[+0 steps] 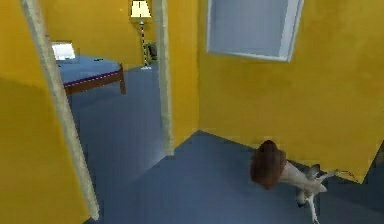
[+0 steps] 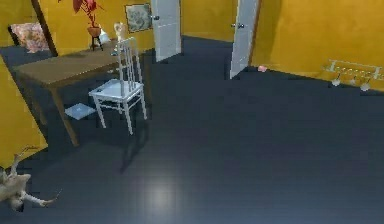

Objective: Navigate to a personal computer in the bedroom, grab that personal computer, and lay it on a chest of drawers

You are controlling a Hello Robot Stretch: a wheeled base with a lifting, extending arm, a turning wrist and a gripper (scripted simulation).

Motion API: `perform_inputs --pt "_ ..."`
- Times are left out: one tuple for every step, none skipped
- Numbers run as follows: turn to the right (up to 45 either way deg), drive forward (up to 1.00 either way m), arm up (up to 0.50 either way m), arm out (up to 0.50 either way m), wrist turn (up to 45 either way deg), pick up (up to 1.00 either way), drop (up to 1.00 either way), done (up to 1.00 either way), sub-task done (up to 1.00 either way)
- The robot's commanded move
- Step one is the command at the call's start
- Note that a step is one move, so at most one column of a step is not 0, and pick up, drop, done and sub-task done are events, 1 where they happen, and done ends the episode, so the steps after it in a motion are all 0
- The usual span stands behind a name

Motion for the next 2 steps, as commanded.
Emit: perform_inputs --pt "-9.0 0.00 0.00 0.00 0.0 0.00 0.00 0.00 0.00" --pt "0.0 1.00 0.00 0.00 0.0 0.00 0.00 0.00 0.00"
